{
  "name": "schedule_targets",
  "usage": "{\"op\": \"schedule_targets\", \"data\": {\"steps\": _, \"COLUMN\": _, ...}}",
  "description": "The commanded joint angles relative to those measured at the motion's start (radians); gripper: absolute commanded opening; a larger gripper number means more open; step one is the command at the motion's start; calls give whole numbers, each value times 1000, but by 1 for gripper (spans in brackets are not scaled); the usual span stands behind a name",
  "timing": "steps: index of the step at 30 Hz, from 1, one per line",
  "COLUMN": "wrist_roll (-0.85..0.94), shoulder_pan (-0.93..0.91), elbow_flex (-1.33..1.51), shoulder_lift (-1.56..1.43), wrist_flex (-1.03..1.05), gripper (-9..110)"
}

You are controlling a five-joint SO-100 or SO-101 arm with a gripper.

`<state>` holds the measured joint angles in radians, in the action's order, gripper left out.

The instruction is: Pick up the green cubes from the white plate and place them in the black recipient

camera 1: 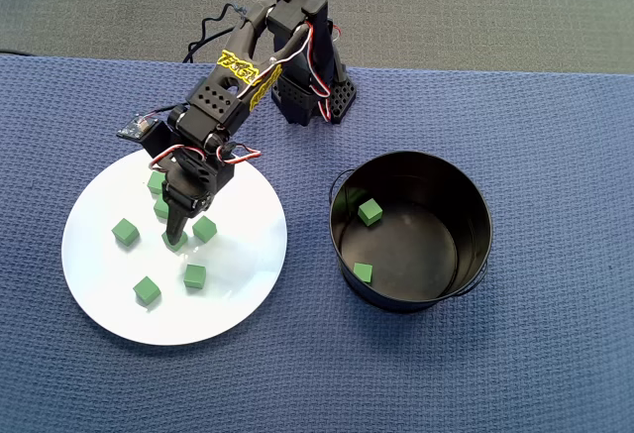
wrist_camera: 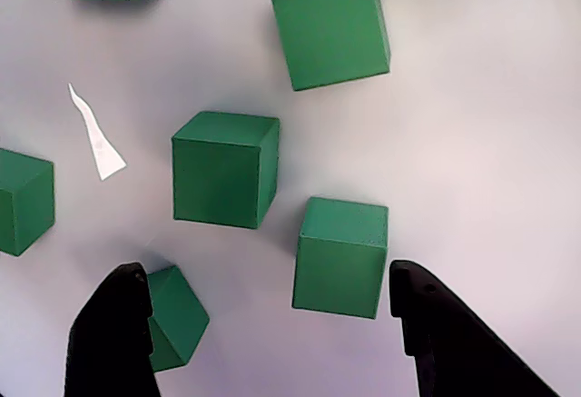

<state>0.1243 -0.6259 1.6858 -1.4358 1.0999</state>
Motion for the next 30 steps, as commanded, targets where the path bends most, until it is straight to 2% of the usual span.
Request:
{"op": "schedule_targets", "data": {"steps": 1, "wrist_roll": -5, "shoulder_pan": 9, "elbow_flex": 20, "shoulder_lift": -31, "wrist_flex": -23, "gripper": 27}}
{"op": "schedule_targets", "data": {"steps": 12, "wrist_roll": 5, "shoulder_pan": 15, "elbow_flex": 71, "shoulder_lift": -57, "wrist_flex": -43, "gripper": 26}}
{"op": "schedule_targets", "data": {"steps": 30, "wrist_roll": 31, "shoulder_pan": -2, "elbow_flex": -17, "shoulder_lift": 75, "wrist_flex": -35, "gripper": 25}}
